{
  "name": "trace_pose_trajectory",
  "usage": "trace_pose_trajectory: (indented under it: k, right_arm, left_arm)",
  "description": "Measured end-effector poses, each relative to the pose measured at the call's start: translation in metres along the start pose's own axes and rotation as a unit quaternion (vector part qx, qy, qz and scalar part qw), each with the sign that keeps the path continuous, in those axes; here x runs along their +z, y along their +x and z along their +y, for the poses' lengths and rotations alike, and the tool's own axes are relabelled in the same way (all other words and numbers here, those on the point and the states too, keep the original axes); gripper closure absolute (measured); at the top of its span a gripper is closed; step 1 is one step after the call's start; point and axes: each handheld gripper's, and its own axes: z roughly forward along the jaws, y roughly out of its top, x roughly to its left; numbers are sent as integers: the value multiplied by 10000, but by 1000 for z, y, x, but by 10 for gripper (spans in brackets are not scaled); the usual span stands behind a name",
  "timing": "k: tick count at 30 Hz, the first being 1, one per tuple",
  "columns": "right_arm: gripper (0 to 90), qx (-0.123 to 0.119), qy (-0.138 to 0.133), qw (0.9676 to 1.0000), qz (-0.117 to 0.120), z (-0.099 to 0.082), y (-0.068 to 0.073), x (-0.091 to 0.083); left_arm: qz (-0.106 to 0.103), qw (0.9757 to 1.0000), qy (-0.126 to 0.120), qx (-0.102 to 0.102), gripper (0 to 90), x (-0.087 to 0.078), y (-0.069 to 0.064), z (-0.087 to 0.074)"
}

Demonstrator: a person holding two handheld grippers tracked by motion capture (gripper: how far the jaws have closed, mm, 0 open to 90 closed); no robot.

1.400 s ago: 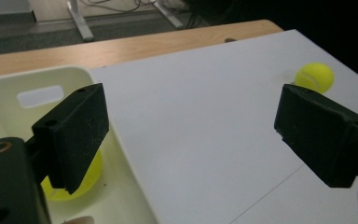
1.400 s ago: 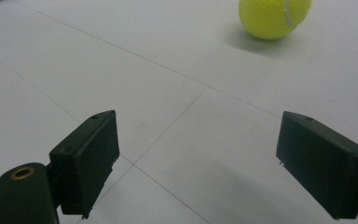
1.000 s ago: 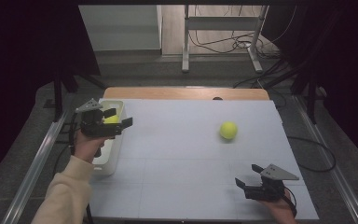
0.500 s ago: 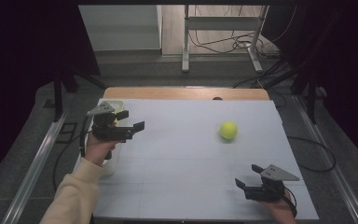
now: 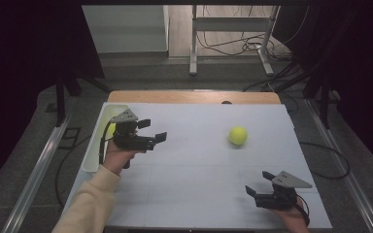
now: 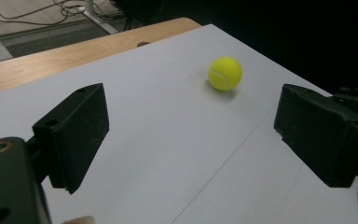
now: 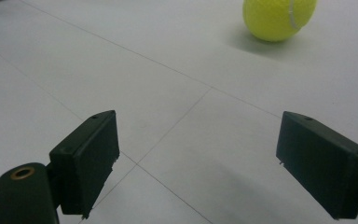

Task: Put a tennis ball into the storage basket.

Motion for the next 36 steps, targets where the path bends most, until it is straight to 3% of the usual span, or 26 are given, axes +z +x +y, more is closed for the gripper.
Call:
trace_pose_trajectory:
  k: [20, 36]
  right_arm:
    - [138, 32, -27, 10000, -14, 1, 0, 1]
    - [138, 12, -7, 10000, -3, 3, -1, 6]
  left_arm:
    - [-273, 9992, 198, 219, 108, 37, -18, 3]
    - [-239, 9990, 283, 250, 109, 54, -20, 4]
